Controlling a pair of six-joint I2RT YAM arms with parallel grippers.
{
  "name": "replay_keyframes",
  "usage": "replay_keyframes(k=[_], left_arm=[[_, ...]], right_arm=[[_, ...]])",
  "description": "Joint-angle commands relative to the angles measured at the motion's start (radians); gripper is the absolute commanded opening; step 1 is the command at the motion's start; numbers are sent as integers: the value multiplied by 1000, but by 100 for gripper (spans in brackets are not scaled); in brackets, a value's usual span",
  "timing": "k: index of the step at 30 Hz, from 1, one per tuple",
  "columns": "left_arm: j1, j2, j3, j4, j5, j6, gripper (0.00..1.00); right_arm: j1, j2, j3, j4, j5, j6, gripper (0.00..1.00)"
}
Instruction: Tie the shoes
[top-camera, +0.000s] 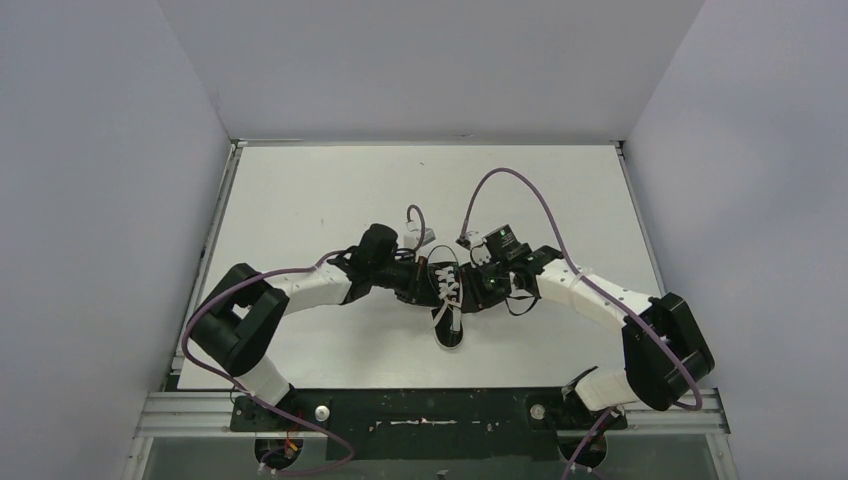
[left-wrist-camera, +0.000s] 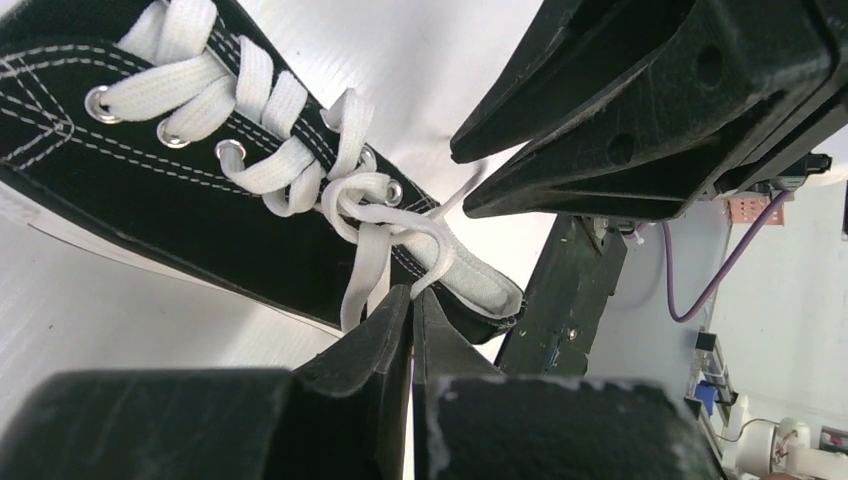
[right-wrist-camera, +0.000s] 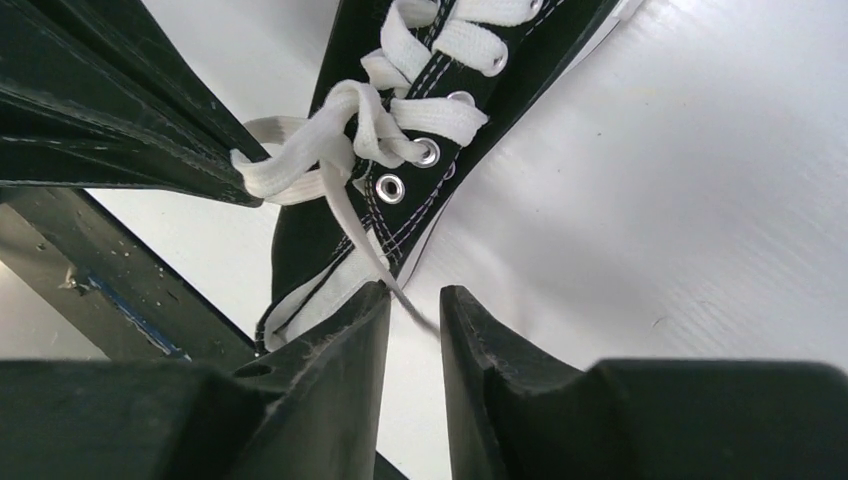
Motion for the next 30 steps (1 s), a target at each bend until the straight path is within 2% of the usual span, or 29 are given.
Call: replay_keyframes(k=[1, 5, 9, 14, 23, 30], left_arm=[[3, -27, -15, 21, -5, -14, 0], [3, -52, -40, 19, -15, -18, 0], [3, -51, -49, 18, -16, -31, 0], [5, -56, -52, 19, -24, -45, 0], [9, -44, -30, 30, -10, -70, 0], [9, -41, -33, 18, -11, -71, 0]], right_arm=[[-6, -25, -37, 78, -22, -48, 32], [-6, -53, -57, 87, -42, -94, 46], [-6, -78, -71, 126, -71, -165, 50], [-1, -81, -43, 154, -90, -252, 49], [18, 4, -5, 180, -145, -282, 34], [61, -31, -12, 198, -75, -295, 41]])
